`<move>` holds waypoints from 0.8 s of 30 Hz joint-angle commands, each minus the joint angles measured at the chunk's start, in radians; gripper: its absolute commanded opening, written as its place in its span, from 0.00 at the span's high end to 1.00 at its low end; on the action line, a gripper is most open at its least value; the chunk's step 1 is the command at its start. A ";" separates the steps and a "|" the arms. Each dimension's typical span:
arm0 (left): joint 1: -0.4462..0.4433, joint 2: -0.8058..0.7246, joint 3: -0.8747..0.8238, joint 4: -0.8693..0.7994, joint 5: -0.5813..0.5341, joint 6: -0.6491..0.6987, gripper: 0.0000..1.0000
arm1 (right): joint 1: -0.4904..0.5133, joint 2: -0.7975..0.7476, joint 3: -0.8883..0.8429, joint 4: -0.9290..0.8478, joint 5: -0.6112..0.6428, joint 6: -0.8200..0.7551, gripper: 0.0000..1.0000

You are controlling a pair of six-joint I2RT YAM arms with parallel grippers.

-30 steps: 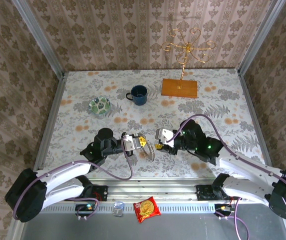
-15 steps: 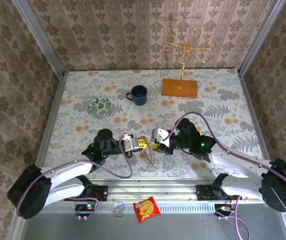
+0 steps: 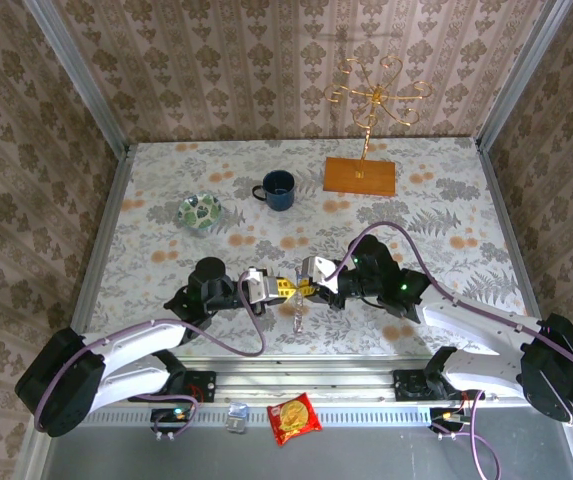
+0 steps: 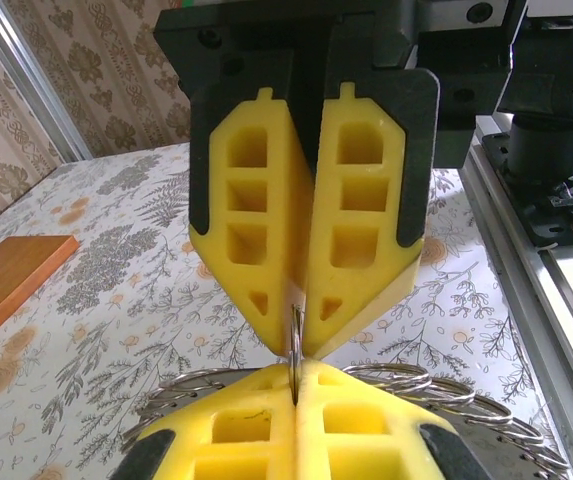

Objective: Put the keys on the keyring

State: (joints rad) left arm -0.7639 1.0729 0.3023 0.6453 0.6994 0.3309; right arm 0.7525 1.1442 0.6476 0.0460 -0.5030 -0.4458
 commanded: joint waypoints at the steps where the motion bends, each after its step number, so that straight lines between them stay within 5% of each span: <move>1: 0.006 0.004 -0.007 0.061 0.033 -0.018 1.00 | 0.000 0.003 0.044 -0.004 -0.040 -0.001 0.84; 7: 0.008 0.004 -0.005 0.062 0.023 -0.020 1.00 | 0.000 0.015 0.057 -0.026 -0.050 -0.008 1.00; 14: 0.006 0.004 -0.003 0.052 -0.031 -0.016 0.89 | 0.013 0.036 0.090 -0.085 -0.055 -0.036 1.00; 24: -0.003 0.013 0.010 0.031 -0.047 0.003 0.86 | 0.035 0.071 0.132 -0.144 -0.061 -0.054 1.00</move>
State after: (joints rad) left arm -0.7643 1.0851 0.3016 0.6346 0.6731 0.3218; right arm 0.7639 1.2030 0.7368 -0.0685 -0.5152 -0.4805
